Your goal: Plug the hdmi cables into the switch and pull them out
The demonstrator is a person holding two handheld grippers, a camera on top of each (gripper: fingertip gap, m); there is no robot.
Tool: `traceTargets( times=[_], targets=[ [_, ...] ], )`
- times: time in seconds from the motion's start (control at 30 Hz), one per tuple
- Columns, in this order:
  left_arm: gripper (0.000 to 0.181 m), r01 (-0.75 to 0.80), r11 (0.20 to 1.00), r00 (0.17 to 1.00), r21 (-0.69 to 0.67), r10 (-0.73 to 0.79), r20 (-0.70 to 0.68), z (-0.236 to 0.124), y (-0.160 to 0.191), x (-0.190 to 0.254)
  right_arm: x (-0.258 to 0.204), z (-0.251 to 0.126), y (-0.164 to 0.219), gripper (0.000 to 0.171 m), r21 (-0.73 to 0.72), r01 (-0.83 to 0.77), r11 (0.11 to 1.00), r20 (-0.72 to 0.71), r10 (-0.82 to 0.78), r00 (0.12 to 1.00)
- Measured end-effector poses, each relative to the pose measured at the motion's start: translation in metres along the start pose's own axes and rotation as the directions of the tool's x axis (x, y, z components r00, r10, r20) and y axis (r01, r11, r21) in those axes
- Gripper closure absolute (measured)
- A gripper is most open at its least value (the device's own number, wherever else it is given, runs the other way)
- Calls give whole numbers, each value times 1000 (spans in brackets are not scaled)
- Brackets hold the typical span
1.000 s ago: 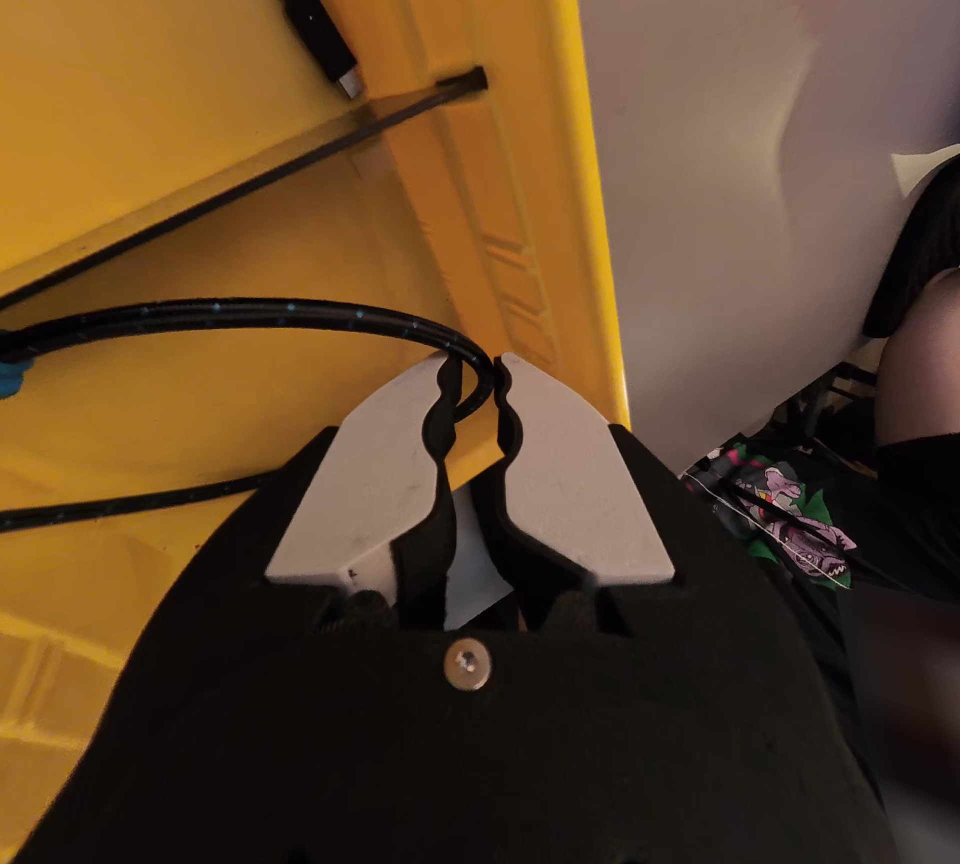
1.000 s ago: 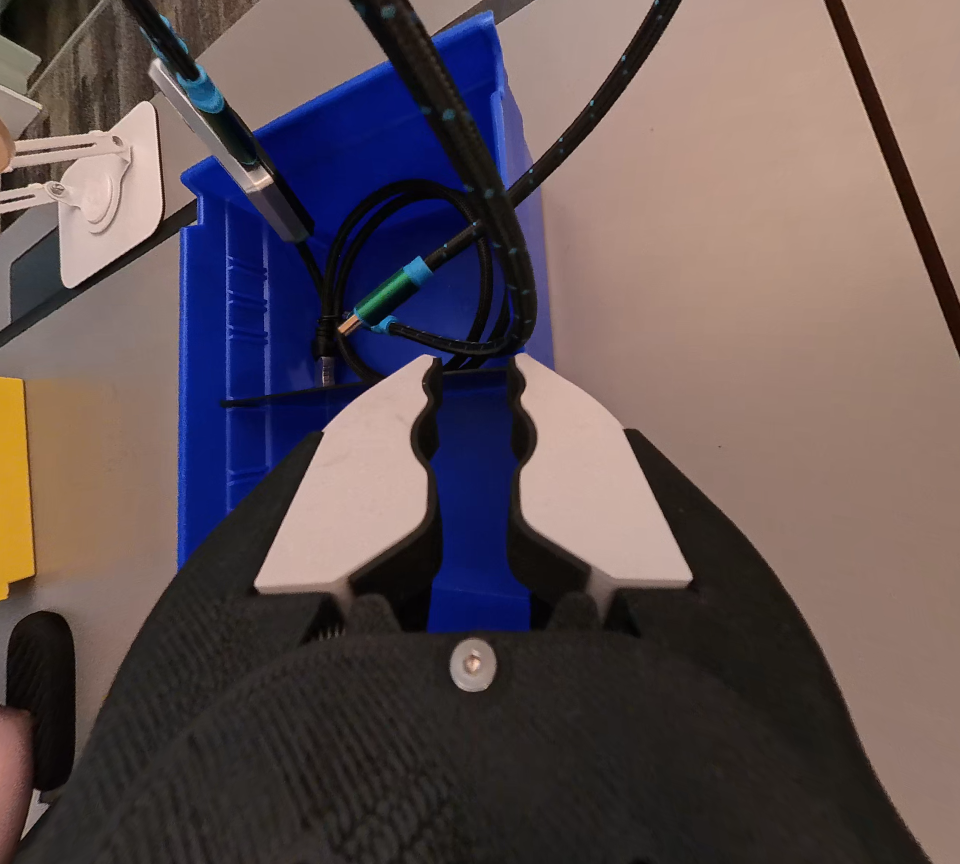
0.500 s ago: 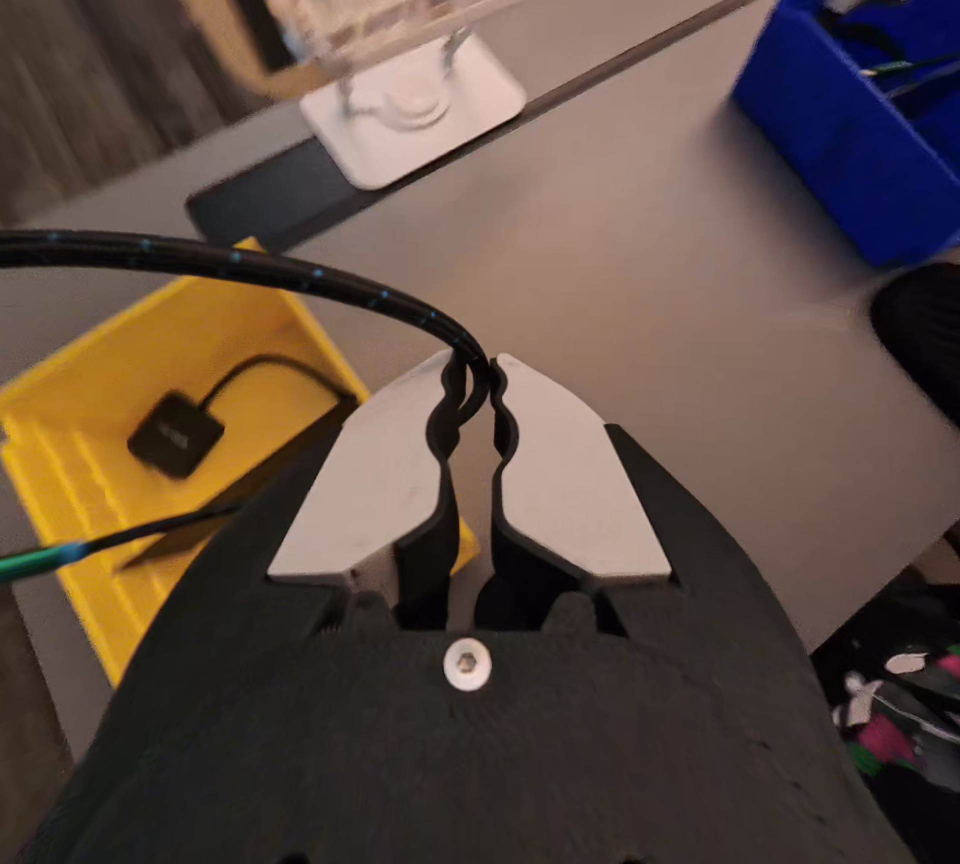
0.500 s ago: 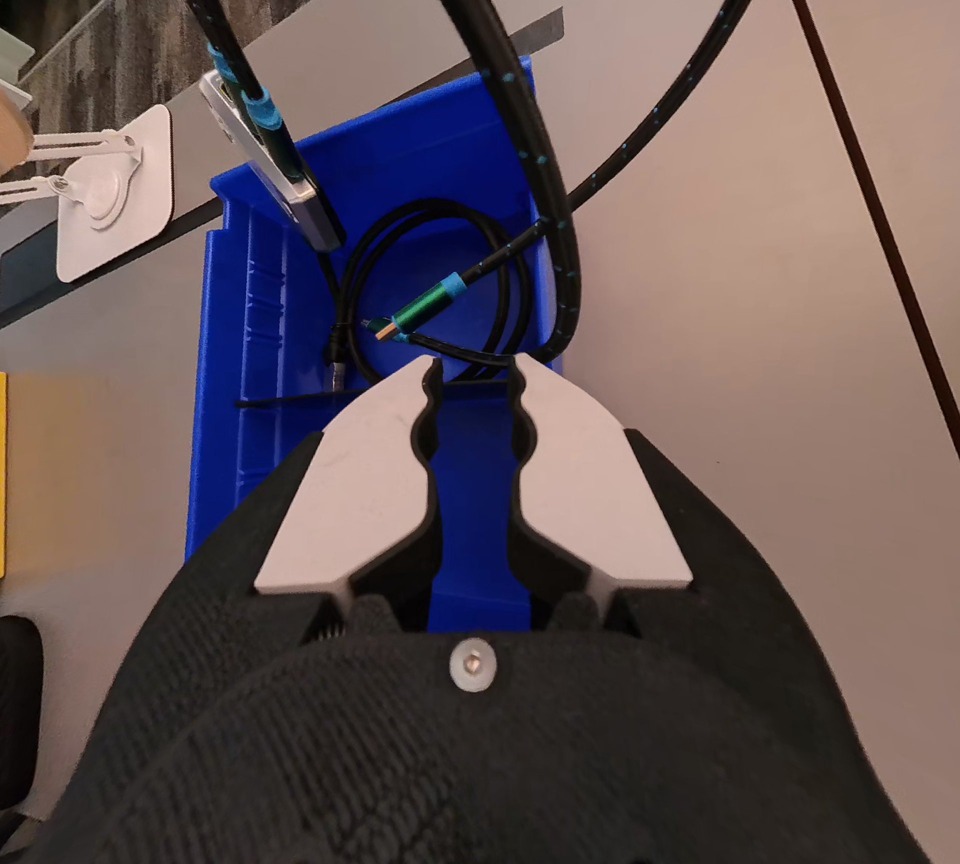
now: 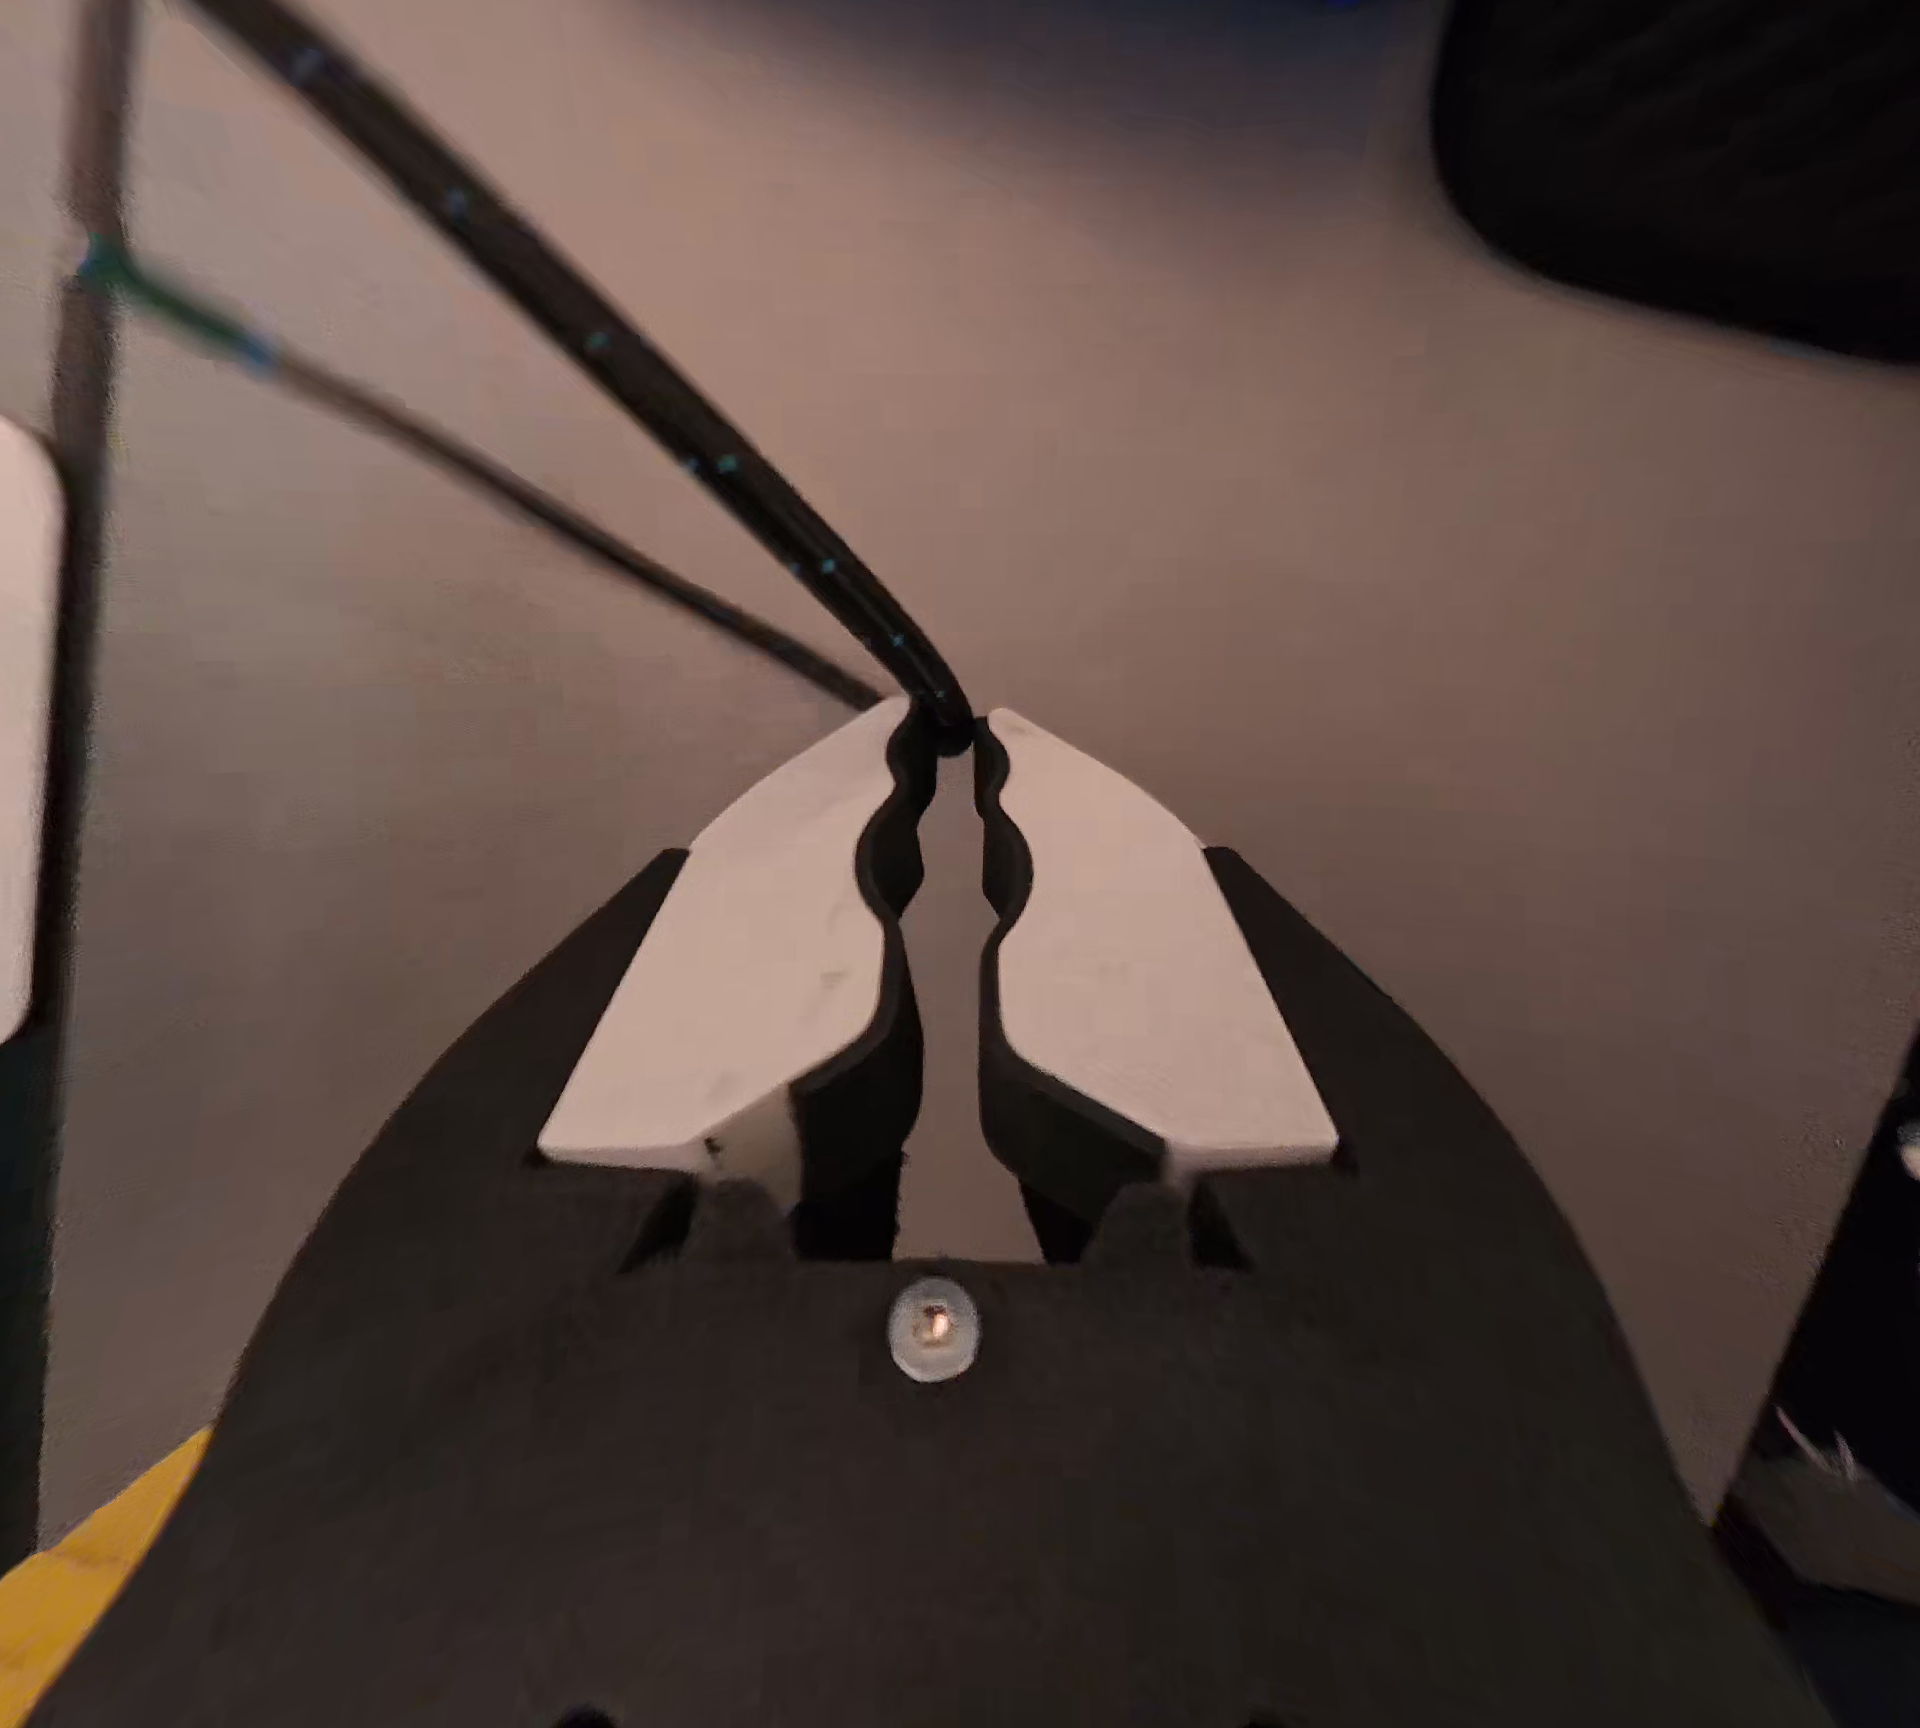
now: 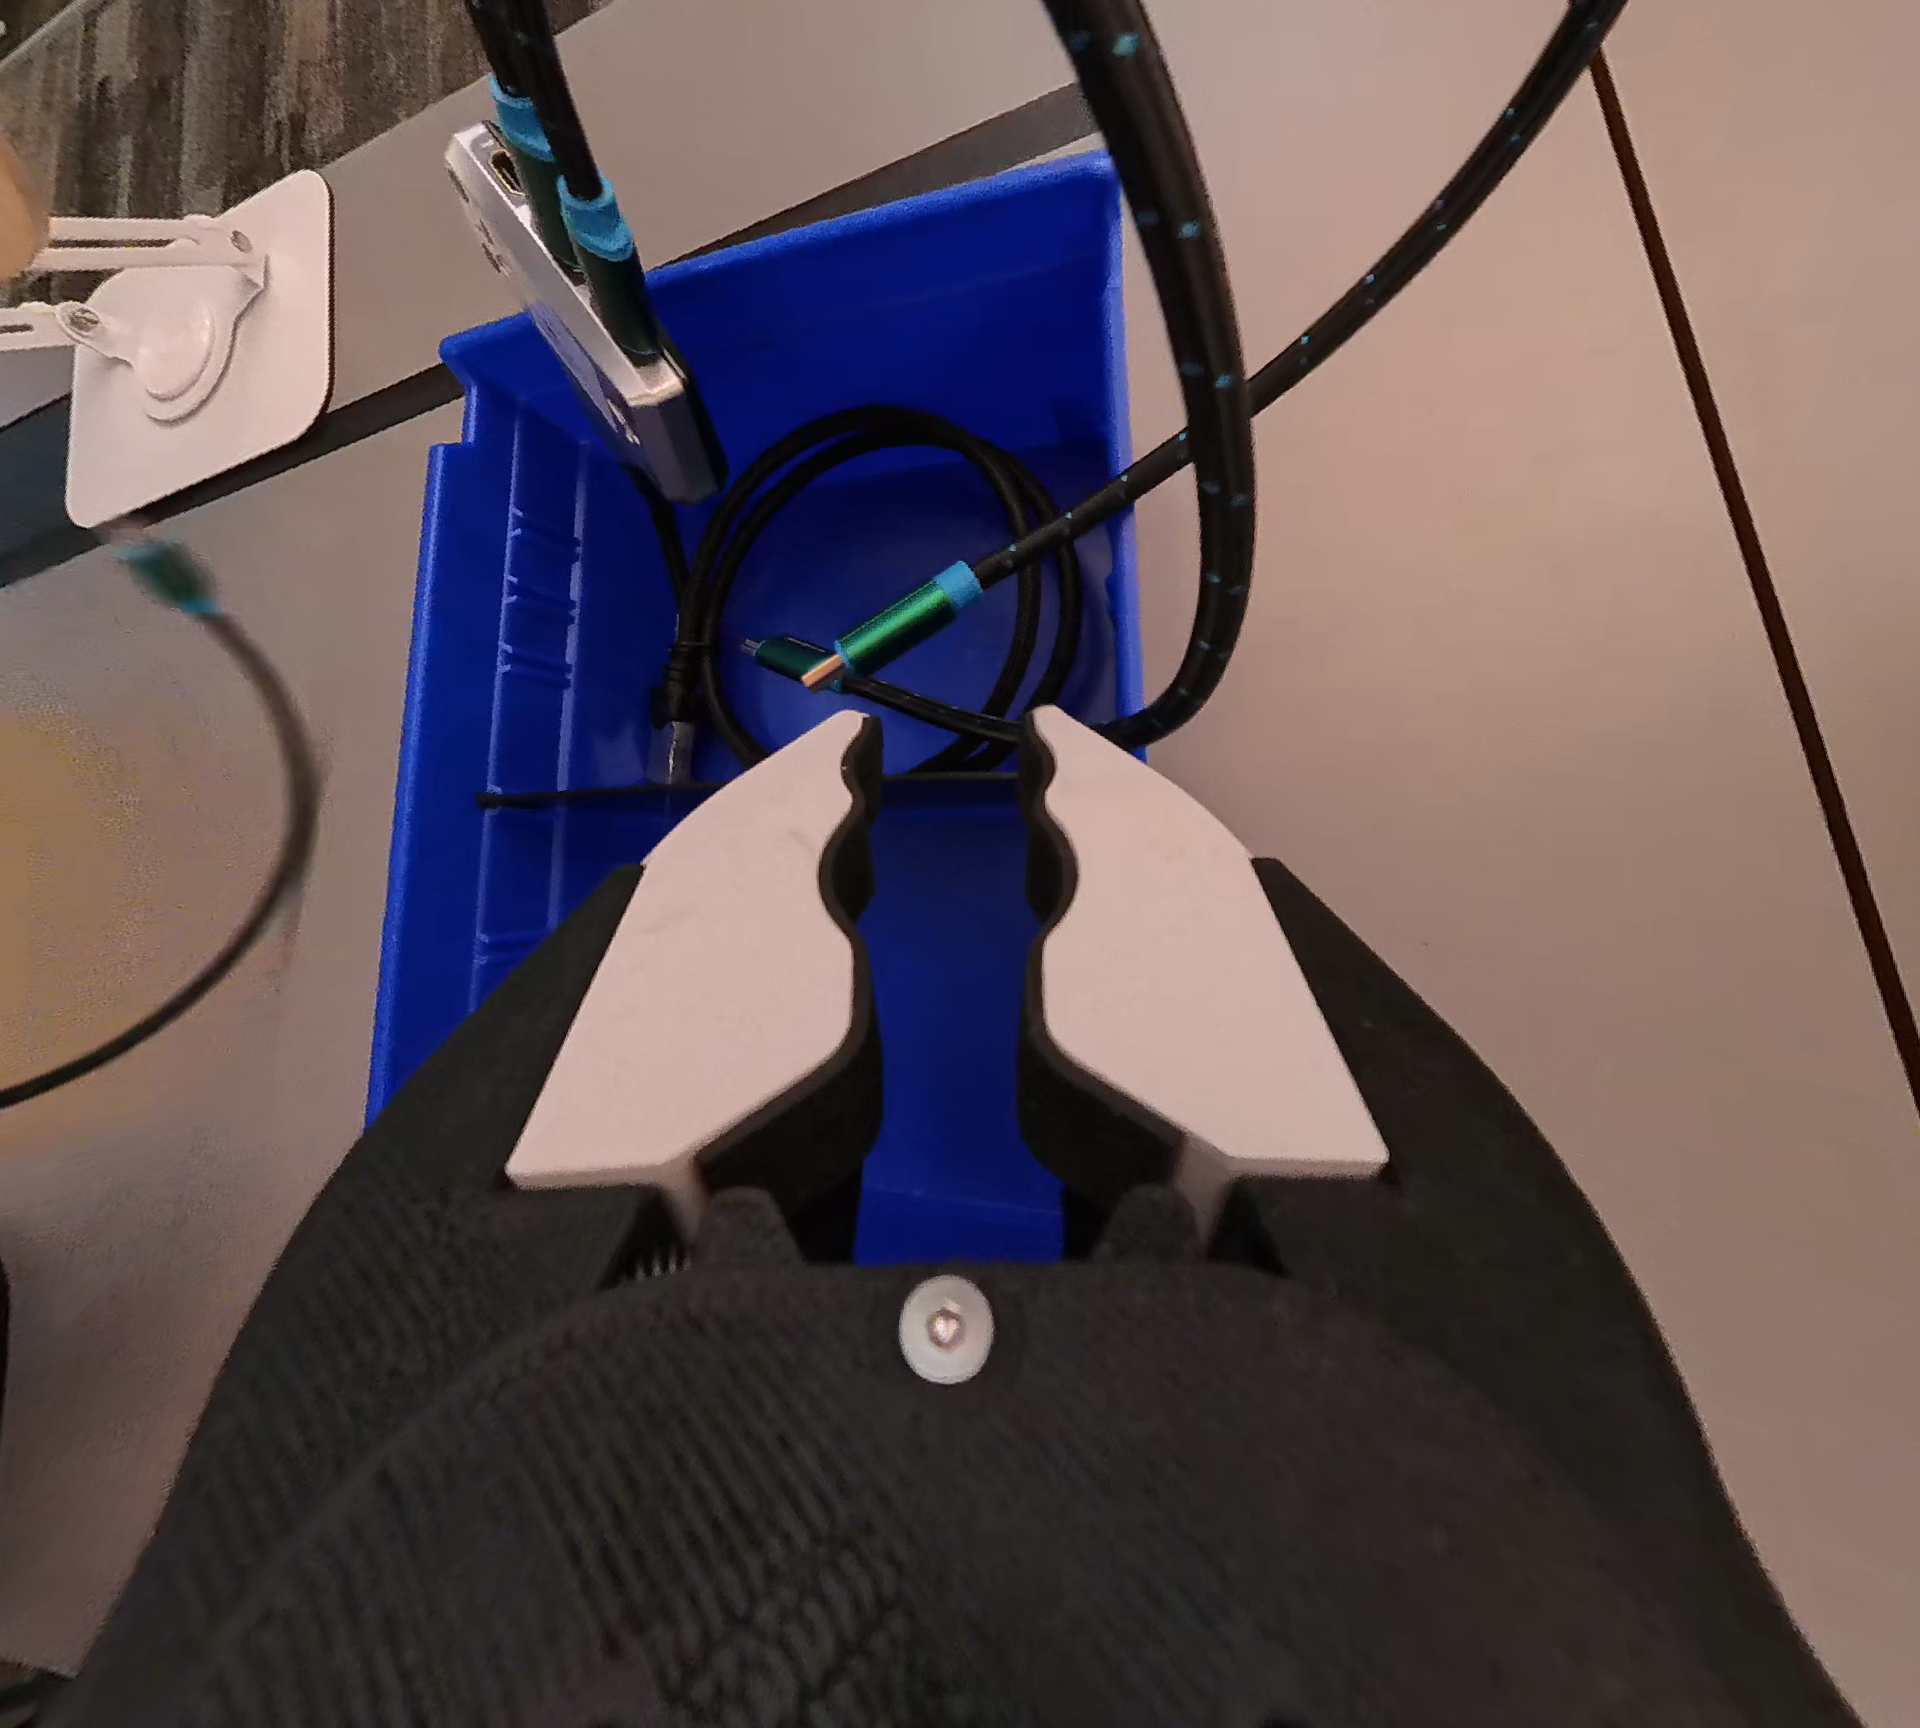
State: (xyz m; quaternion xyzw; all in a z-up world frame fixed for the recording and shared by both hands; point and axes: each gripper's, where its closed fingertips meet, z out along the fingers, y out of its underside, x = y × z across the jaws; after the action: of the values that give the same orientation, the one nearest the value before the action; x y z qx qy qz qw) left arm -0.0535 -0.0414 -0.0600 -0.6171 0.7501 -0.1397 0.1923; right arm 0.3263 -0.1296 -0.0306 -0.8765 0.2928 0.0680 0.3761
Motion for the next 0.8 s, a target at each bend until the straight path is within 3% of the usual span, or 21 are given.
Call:
traceTargets(
  times=[0.03,0.27,0.47,0.57,0.7,0.8],
  targets=[
    [175,-8,1000,1000,-28,7,-26,12,2,4,-1,0,0,144,-2,3,1000,2,-3,1000],
    [174,-43,997,966,-57,26,-259,59,-2,46,-3,3,-1,143,-7,10,1000,19,-10,1000],
    [174,-13,996,904,-86,-25,-426,72,6,65,-5,4,0,144,-8,11,1000,42,-10,999],
    [153,27,996,844,-84,-67,-532,70,7,74,-4,4,0,144,-8,5,1000,46,-5,999],
    [151,119,990,868,77,-66,-493,27,-17,42,-5,3,-2,143,2,11,1000,54,-11,999],
    [152,165,933,966,319,-89,-241,-53,-26,-22,-5,3,-4,143,9,8,1000,51,-9,999]
  ],
)
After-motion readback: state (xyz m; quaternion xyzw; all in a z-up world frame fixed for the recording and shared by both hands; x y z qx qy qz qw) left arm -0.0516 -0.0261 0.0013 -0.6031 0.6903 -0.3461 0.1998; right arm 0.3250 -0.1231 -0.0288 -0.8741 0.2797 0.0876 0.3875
